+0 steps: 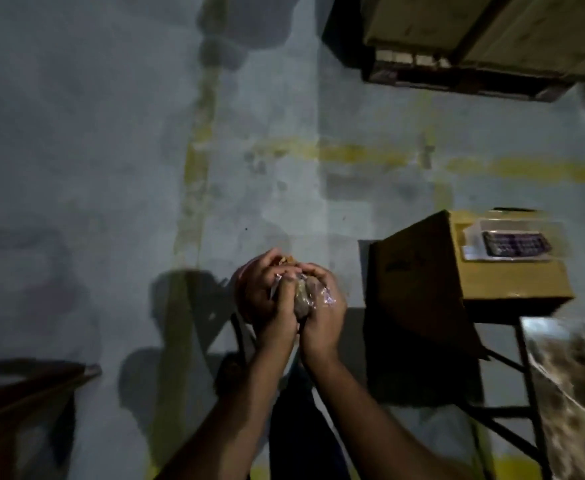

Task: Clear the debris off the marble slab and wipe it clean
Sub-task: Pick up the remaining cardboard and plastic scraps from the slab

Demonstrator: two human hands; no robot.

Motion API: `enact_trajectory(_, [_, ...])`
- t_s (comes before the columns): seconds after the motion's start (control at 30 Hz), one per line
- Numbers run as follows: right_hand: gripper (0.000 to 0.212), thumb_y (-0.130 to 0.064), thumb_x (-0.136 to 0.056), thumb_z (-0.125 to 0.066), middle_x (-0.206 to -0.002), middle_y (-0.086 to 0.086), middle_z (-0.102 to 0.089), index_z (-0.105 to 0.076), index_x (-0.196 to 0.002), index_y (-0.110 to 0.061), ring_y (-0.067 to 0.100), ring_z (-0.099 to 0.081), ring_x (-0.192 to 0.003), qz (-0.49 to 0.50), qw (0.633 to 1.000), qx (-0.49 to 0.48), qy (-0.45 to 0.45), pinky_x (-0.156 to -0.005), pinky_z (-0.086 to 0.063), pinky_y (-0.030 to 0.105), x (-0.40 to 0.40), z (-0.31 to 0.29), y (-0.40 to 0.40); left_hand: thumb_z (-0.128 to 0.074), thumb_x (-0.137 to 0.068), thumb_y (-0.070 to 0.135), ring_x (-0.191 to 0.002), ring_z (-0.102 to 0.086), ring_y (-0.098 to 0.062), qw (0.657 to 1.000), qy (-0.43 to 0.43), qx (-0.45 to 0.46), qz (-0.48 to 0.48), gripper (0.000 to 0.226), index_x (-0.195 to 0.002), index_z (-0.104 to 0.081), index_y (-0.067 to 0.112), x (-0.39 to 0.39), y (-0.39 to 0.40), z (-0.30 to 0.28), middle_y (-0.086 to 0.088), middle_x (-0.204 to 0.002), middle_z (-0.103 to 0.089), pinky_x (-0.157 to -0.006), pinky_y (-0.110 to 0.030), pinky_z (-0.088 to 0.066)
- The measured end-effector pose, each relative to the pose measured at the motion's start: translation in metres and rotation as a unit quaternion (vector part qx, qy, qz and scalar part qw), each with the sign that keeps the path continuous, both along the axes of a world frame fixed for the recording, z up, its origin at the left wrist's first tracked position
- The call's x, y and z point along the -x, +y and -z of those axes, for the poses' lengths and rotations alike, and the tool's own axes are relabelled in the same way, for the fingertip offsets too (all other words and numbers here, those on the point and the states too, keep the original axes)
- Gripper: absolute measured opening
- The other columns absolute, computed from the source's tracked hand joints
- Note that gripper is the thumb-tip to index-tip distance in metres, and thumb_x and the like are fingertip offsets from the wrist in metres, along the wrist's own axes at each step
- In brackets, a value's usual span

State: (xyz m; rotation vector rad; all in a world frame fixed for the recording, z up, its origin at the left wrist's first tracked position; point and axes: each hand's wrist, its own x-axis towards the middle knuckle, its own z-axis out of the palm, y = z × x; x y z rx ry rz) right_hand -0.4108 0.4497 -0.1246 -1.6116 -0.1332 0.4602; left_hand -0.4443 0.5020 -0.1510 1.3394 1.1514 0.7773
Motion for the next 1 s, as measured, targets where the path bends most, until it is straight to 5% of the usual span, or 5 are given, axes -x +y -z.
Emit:
enact_trajectory(0.23, [0.027, -0.020, -0.095, -0.054, -0.109, 0.008, -0.072, -0.069, -0.110, -0.005, 0.018, -0.068, -0.104, -0.080, 0.993, 0.090, 0.013, -0.095, -0.054, 0.034, -0.027, 0.213, 0.014, -0.052, -0.086, 0.031, -0.094, -0.062, 0.007, 0.998, 0.017, 0.050, -0.028, 0.023, -0.090, -0.069, 0.015, -0.020, 0.008, 0.175, 0.014, -0.094, -0.069, -0.088, -0.011, -0.044])
enact_trajectory(0.4, [0.028, -0.027, -0.099, -0.047, -0.111, 0.008, -0.068, -0.066, -0.111, -0.010, 0.021, -0.065, -0.106, -0.151, 0.983, 0.102, -0.022, -0.096, -0.052, 0.042, -0.048, 0.357, 0.030, -0.044, -0.097, 0.040, -0.113, -0.060, -0.003, 0.996, 0.093, 0.003, -0.015, 0.025, -0.103, -0.066, 0.030, -0.026, 0.023, 0.332, 0.019, -0.115, -0.066, -0.107, -0.035, -0.044])
enact_trajectory(0.57, [0.039, -0.041, -0.100, -0.044, -0.130, 0.002, -0.061, -0.061, -0.129, -0.022, 0.022, -0.054, -0.123, -0.293, 0.933, 0.176, -0.109, -0.107, -0.041, 0.036, -0.081, 0.447, 0.038, -0.044, -0.100, 0.030, -0.119, -0.059, -0.018, 0.989, 0.105, -0.064, 0.083, 0.032, -0.118, -0.066, 0.015, -0.019, 0.055, 0.421, 0.000, -0.124, -0.066, -0.106, -0.041, -0.043])
enact_trajectory(0.83, [0.045, -0.041, -0.103, -0.038, -0.153, 0.001, -0.043, -0.049, -0.145, -0.028, 0.019, -0.033, -0.144, -0.374, 0.865, 0.266, -0.203, -0.118, -0.027, 0.046, -0.106, 0.470, 0.010, -0.050, -0.093, 0.040, -0.145, -0.033, -0.031, 0.869, 0.331, -0.231, 0.286, 0.065, -0.154, -0.037, 0.023, 0.024, 0.065, 0.467, -0.005, -0.162, -0.033, -0.116, -0.053, -0.027])
enact_trajectory(1.0, [0.070, -0.070, -0.096, -0.026, -0.170, 0.003, -0.005, -0.014, -0.160, -0.044, 0.033, 0.004, -0.156, -0.507, 0.738, 0.368, -0.249, -0.120, -0.004, 0.057, -0.087, 0.494, 0.010, -0.046, -0.092, 0.038, -0.154, -0.013, -0.028, 0.761, 0.459, -0.250, 0.385, 0.077, -0.160, -0.017, 0.016, 0.030, 0.052, 0.492, -0.005, -0.168, -0.014, -0.123, -0.049, -0.018])
